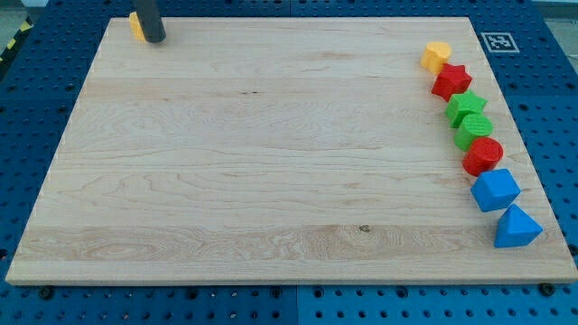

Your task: Move the yellow heart towards the center

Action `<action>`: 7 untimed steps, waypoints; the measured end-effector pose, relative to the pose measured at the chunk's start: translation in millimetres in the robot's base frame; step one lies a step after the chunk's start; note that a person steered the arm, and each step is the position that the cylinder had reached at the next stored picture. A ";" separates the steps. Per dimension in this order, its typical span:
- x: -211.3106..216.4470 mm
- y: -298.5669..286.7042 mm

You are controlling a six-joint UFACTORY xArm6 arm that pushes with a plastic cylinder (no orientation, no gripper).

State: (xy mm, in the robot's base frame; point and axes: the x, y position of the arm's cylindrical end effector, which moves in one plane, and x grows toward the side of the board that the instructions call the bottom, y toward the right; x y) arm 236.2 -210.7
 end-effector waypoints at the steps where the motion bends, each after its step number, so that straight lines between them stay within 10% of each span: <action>1: 0.0 71.1; 3: -30.9 278.5; 5: 27.2 490.3; 7: 69.8 494.7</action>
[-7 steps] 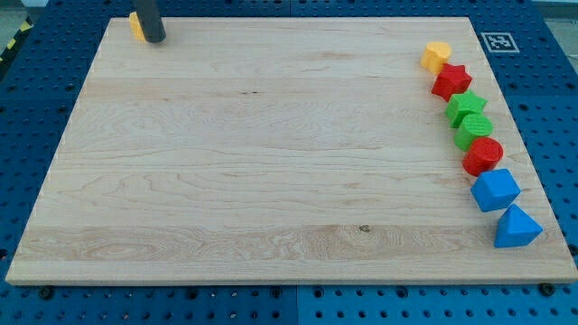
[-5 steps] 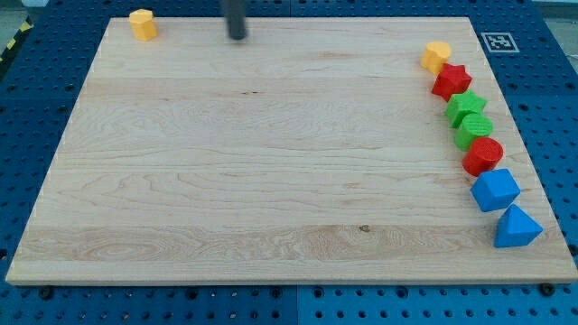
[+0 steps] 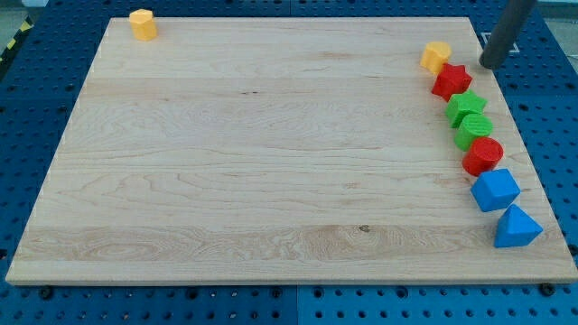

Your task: Move the yellow heart towards the center

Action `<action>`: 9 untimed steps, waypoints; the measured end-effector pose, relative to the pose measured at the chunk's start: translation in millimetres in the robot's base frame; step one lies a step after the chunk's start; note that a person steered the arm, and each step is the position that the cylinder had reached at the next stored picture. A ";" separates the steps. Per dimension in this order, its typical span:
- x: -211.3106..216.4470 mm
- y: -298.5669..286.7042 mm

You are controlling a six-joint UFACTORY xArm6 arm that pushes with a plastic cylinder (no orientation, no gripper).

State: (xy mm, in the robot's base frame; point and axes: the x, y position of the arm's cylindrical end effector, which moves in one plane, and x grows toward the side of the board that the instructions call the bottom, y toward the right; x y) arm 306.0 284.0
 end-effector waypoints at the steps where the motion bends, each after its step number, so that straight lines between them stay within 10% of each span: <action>1: -2.6 -39.4; 9: -26.2 -333.2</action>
